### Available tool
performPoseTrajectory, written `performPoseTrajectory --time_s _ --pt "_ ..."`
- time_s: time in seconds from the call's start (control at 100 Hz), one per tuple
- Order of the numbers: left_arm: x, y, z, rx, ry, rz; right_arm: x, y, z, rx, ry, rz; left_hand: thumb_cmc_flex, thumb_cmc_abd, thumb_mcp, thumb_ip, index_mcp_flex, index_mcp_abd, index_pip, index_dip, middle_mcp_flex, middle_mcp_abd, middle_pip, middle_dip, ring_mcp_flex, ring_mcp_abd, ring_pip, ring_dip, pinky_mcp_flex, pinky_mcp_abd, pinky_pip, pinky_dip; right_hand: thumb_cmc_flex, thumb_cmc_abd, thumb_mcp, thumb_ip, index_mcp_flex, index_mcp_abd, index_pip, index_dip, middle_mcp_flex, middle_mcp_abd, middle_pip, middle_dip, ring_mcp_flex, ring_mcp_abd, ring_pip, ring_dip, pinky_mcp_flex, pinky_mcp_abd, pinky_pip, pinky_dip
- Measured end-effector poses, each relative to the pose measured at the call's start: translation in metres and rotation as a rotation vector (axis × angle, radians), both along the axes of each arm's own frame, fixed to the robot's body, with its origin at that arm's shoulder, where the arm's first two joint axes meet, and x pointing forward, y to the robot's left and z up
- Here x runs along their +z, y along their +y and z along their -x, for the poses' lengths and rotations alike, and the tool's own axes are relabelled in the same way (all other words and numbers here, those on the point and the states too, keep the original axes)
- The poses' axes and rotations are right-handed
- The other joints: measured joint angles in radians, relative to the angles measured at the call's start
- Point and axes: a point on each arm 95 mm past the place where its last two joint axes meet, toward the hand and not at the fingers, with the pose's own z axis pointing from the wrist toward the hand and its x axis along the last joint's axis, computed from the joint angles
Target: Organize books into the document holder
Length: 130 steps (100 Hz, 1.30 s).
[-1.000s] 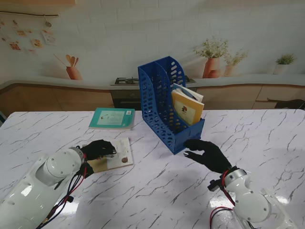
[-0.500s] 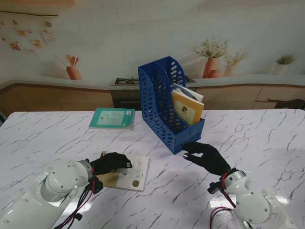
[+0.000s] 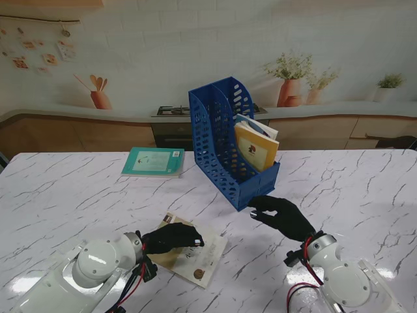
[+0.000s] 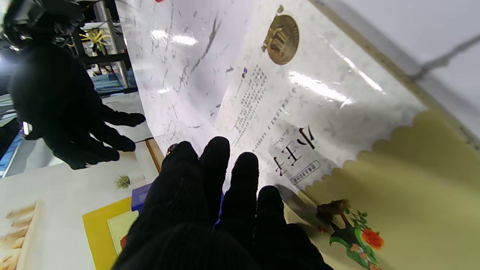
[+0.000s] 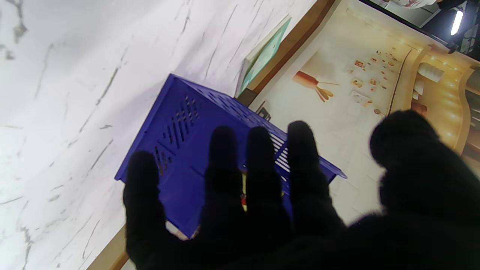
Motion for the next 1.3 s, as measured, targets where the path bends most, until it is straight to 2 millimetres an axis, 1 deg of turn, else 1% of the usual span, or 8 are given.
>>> performPoseTrajectory --time_s 0.17,0.28,0.52,0.66,0.78,0.96,1.19,1.3 --pt "0.005 -0.006 0.009 0.024 -0.051 0.037 -0.001 0.0 0.0 0.006 0.005 -0.002 -0.032 0.0 0.0 0.0 -0.023 0.0 -0.013 0.0 -0.029 0.0 0.0 0.01 0.027 0.125 0.009 0.021 0.034 0.173 0.078 0.107 0.0 0.0 -0.001 0.0 -0.001 0.0 0.0 0.0 0.0 0.0 0.0 -0.001 0.0 0.0 0.0 0.0 -0.002 0.0 -0.001 0.0" --pt "0.012 -0.007 0.012 0.072 -0.102 0.036 -0.002 -0.001 0.001 0.007 0.009 -0.006 -0.137 0.0 0.003 0.0 -0.037 0.0 -0.052 0.007 -0.033 -0.001 0.001 0.025 0.042 0.144 0.01 0.041 0.032 0.223 0.096 0.151 0.0 0.0 -0.001 0.0 -0.012 0.0 0.0 0.0 0.0 0.0 0.0 -0.001 0.0 0.0 0.0 0.0 -0.002 0.0 -0.001 0.0" --pt "0.023 0.009 0.01 0.236 -0.178 -0.023 -0.003 0.001 0.0 0.016 0.021 -0.017 -0.199 0.0 0.015 0.009 -0.075 0.0 -0.104 0.007 -0.075 -0.002 -0.003 0.027 0.052 0.152 0.009 0.06 0.031 0.244 0.125 0.184 0.0 0.0 -0.001 0.0 -0.012 0.0 0.0 0.0 0.0 0.0 -0.003 -0.001 0.0 0.0 -0.001 0.0 -0.003 0.0 -0.002 0.0" --pt "0.023 0.025 0.005 0.362 -0.242 -0.092 -0.004 0.003 -0.003 0.021 0.022 -0.026 -0.205 0.0 0.039 0.02 -0.075 0.0 -0.118 0.008 -0.075 -0.002 -0.003 0.032 0.068 0.185 0.007 0.084 0.022 0.281 0.329 0.268 0.0 0.001 -0.001 0.0 -0.012 0.0 0.0 0.0 0.0 0.0 -0.003 -0.001 0.0 0.0 -0.001 0.0 -0.003 0.0 -0.002 0.0" --pt "0.017 0.035 0.002 0.413 -0.237 -0.12 -0.005 0.003 -0.004 0.029 0.025 -0.024 -0.205 -0.001 0.049 0.02 -0.076 0.0 -0.111 0.011 -0.089 0.001 -0.003 0.033 0.069 0.189 0.007 0.093 0.022 0.282 0.397 0.278 0.0 0.001 -0.001 0.0 -0.014 0.0 0.0 0.0 0.0 0.0 -0.003 -0.001 0.0 0.0 -0.001 0.0 -0.003 0.0 -0.002 0.0" --pt "0.004 0.043 0.0 0.442 -0.19 -0.161 -0.005 0.005 -0.004 0.033 0.026 -0.024 -0.205 -0.001 0.063 0.02 -0.085 0.0 -0.097 0.019 -0.128 0.007 -0.011 0.034 0.049 0.271 -0.006 0.093 0.014 0.321 0.426 0.251 0.0 0.011 -0.011 0.0 -0.015 0.0 0.0 0.0 0.0 0.0 -0.003 -0.001 0.0 0.0 -0.001 0.0 -0.003 0.0 -0.002 0.0" --pt "0.0 0.047 -0.003 0.463 -0.191 -0.184 -0.004 0.006 -0.005 0.039 0.028 -0.028 -0.205 -0.001 0.063 0.02 -0.085 0.0 -0.088 0.02 -0.139 0.007 -0.015 0.034 0.036 0.269 -0.017 0.082 0.009 0.316 0.426 0.229 0.0 0.011 -0.011 0.0 -0.015 0.0 0.0 0.0 0.0 0.0 -0.003 -0.001 0.0 0.0 -0.001 0.0 -0.003 0.0 -0.002 0.0" --pt "0.0 0.047 -0.003 0.466 -0.147 -0.128 -0.005 0.006 -0.006 0.04 0.029 -0.029 -0.205 -0.002 0.08 0.02 -0.085 0.0 -0.083 0.02 -0.12 0.008 -0.015 0.034 0.05 0.236 -0.027 0.084 -0.01 0.291 0.462 0.255 0.0 0.011 -0.011 0.0 -0.015 0.0 0.0 0.0 0.0 0.0 -0.003 -0.001 0.0 0.0 -0.001 0.0 -0.003 0.0 -0.002 0.0"
